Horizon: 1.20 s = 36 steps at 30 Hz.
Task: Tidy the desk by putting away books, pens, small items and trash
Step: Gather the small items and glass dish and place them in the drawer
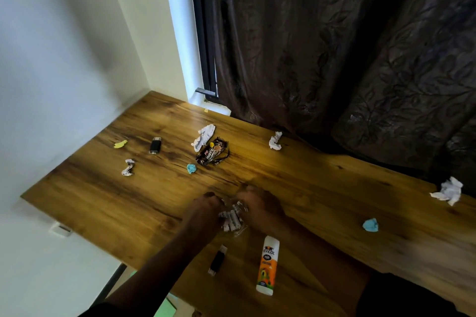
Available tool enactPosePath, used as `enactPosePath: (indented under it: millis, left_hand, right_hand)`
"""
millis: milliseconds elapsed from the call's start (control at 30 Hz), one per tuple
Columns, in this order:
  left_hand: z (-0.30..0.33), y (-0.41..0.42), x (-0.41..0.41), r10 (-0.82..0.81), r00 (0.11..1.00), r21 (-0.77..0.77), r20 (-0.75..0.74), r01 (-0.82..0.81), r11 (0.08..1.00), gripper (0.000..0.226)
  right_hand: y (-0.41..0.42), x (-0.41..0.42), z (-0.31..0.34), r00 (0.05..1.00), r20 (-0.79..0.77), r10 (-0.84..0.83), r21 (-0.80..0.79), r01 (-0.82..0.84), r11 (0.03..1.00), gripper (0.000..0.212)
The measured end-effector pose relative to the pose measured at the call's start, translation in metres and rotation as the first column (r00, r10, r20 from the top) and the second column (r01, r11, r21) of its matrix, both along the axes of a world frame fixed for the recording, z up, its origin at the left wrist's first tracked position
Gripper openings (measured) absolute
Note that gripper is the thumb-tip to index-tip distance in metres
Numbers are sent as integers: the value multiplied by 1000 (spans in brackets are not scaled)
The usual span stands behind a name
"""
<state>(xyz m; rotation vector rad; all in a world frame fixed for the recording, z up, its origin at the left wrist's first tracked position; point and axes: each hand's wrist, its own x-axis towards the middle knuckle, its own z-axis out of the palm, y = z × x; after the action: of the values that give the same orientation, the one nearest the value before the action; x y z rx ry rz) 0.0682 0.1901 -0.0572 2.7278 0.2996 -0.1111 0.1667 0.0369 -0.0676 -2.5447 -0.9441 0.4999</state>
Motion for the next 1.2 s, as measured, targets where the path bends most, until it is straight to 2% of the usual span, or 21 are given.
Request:
enactPosePath:
  millis: [100, 267, 500, 633, 900, 1100, 1200]
  left_hand:
    - [0, 1, 2, -41, 999, -9, 28, 41, 999, 28]
    - [-6, 9, 5, -22, 999, 10, -41, 23, 1000, 33]
    - [-10, 16, 13, -48, 998, 67, -42, 51, 996, 28]
    - [-15, 19, 17, -74, 995, 83, -60, 79, 993, 14]
    - [-16, 21, 21, -83, 994, 95, -72, 90, 991, 15]
    - [-16, 22, 23, -101, 995, 110, -13, 102, 989, 21]
    - [-16, 26, 23, -91, 996, 75, -15, 91, 993, 15]
  right_hand:
    - [-1, 0, 3, 999, 38, 32, -42, -30, 999, 29]
    - [1, 2, 10, 998, 40, 53, -48, -51, 998, 24]
    - [2, 1, 14, 997, 46, 60, -49, -58, 997, 27]
    - [2, 0, 16, 995, 76, 72, -70, -67, 995, 28]
    - [5, -2, 15, 993, 101, 58, -54, -52, 997, 22]
    - [6, -6, 13, 994, 99, 35, -70, -28, 997, 35]
    - [8, -10, 17, 996, 87, 19, -85, -11, 996, 38]
